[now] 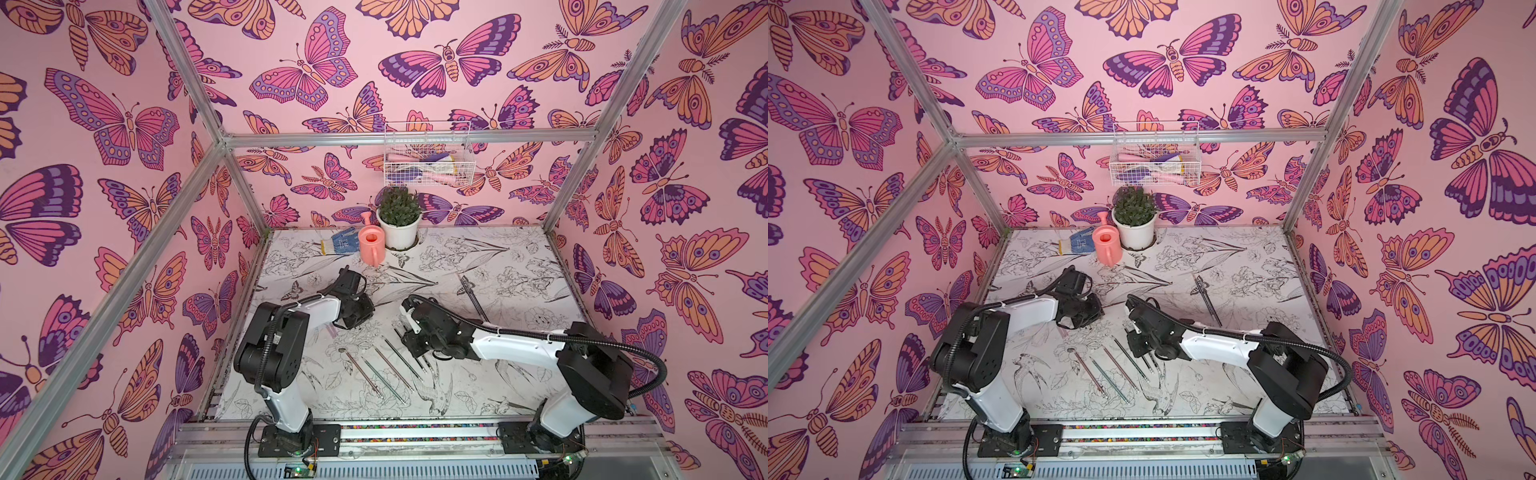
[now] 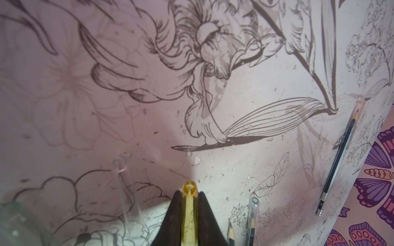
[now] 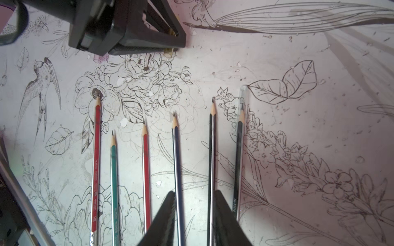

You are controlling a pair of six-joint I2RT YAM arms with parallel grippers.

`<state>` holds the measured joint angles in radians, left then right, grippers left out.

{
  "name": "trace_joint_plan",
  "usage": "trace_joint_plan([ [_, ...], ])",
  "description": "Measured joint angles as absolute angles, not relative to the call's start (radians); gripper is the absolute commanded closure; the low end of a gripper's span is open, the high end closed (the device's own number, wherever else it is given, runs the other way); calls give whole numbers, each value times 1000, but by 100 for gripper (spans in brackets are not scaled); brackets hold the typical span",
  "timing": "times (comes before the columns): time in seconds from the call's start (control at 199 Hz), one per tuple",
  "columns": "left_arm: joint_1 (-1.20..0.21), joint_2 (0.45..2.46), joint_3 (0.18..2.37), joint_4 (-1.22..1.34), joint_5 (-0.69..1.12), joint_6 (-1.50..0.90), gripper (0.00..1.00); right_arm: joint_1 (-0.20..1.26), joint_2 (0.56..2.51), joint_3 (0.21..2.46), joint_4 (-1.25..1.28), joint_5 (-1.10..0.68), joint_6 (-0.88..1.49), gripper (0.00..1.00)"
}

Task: Remove the protective cover of the pencils
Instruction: Place the protective sleeve at the center of the board.

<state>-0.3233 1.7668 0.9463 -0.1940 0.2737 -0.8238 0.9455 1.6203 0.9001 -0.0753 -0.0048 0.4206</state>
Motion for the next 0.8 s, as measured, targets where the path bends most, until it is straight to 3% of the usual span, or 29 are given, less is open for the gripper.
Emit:
trace_joint_plan([
  [0.185, -323, 1775, 962, -208, 278, -819, 76, 945, 1620, 896, -79, -4, 421, 67],
  [0.802, -326, 1773, 964, -215, 277, -819, 76, 865, 1605, 887, -93, 24, 438, 65],
])
